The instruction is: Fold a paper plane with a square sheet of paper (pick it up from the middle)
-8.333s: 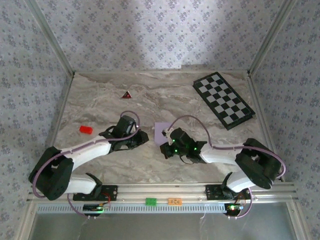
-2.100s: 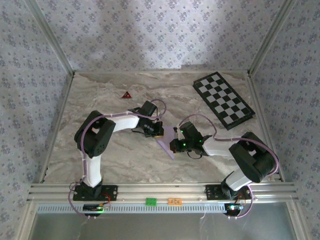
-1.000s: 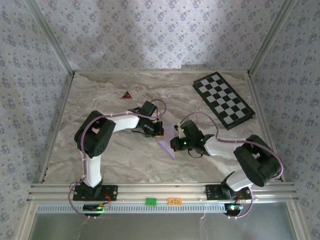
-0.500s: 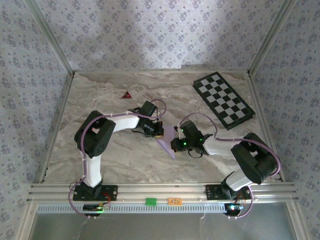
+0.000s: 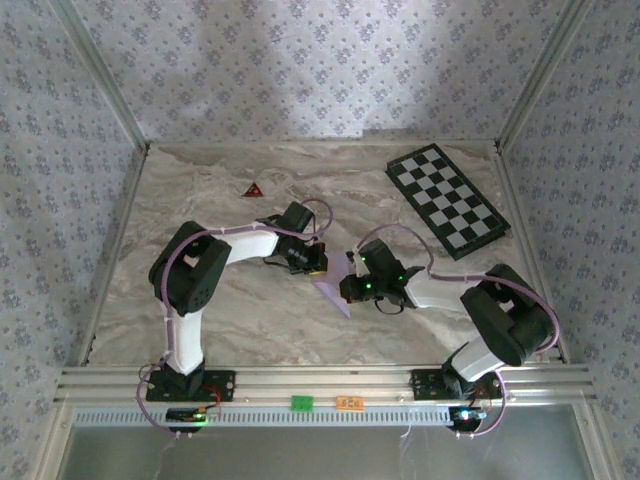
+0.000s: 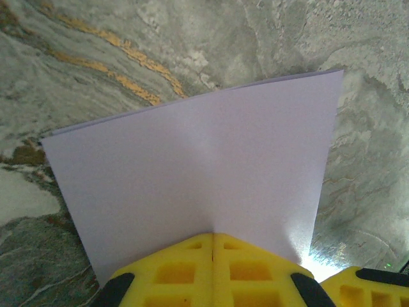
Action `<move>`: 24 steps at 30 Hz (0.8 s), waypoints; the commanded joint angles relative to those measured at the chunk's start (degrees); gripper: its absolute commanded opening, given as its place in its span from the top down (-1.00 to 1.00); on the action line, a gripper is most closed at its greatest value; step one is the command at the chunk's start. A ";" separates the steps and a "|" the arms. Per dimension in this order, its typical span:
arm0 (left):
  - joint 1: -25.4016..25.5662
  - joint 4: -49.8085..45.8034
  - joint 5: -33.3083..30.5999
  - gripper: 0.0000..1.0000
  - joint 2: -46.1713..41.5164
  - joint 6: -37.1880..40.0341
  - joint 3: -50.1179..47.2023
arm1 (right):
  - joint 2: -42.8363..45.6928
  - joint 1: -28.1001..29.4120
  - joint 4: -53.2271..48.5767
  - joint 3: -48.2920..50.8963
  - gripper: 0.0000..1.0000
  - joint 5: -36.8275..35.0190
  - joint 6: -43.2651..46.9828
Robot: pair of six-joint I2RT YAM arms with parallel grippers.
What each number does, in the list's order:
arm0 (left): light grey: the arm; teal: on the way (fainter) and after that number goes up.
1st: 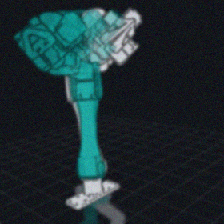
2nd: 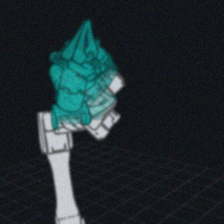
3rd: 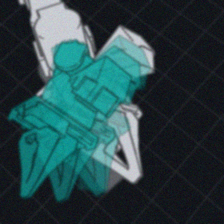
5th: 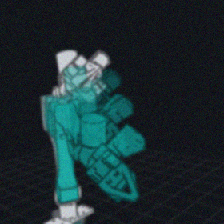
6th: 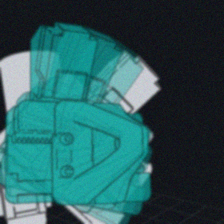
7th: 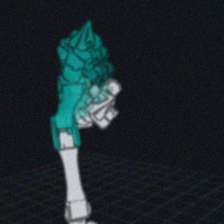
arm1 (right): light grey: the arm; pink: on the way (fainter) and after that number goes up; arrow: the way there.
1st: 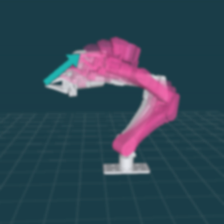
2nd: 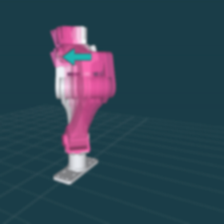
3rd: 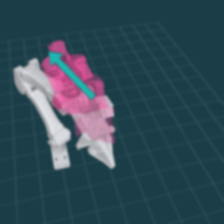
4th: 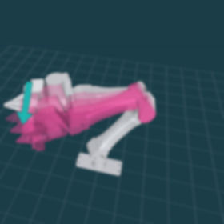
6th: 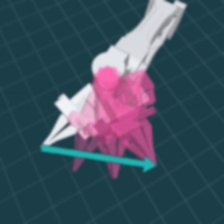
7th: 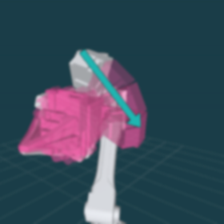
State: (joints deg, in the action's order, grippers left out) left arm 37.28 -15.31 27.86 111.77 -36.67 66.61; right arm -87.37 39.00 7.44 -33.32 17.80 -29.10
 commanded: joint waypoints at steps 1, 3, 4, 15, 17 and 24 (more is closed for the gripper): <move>0.08 -2.09 -0.52 0.91 1.09 0.15 -0.35 | -0.96 0.05 -1.45 -1.26 1.00 -0.01 0.70; 0.08 -2.09 -0.54 0.91 1.17 0.22 -0.33 | -0.96 0.04 -1.47 -1.09 1.00 -0.47 0.63; 0.09 -2.09 -0.50 0.91 1.18 0.16 -0.26 | -1.01 0.03 -1.45 -0.98 1.00 -0.55 0.57; 0.08 -1.92 -0.52 0.91 1.06 0.01 -0.25 | 0.62 0.35 -2.95 -1.03 1.00 -1.32 0.70; 0.09 -1.92 -0.52 0.91 1.07 0.01 -0.34 | 1.31 0.30 -2.89 -0.80 1.00 -1.27 0.85; 0.11 -1.56 -0.43 0.91 1.17 -0.16 -0.58 | -0.45 0.16 -2.21 -0.78 1.00 -0.83 0.74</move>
State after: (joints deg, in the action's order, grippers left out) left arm 37.28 -15.29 27.86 111.77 -36.67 66.61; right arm -87.42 39.03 6.15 -33.32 17.32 -29.10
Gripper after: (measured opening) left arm 0.062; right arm 0.066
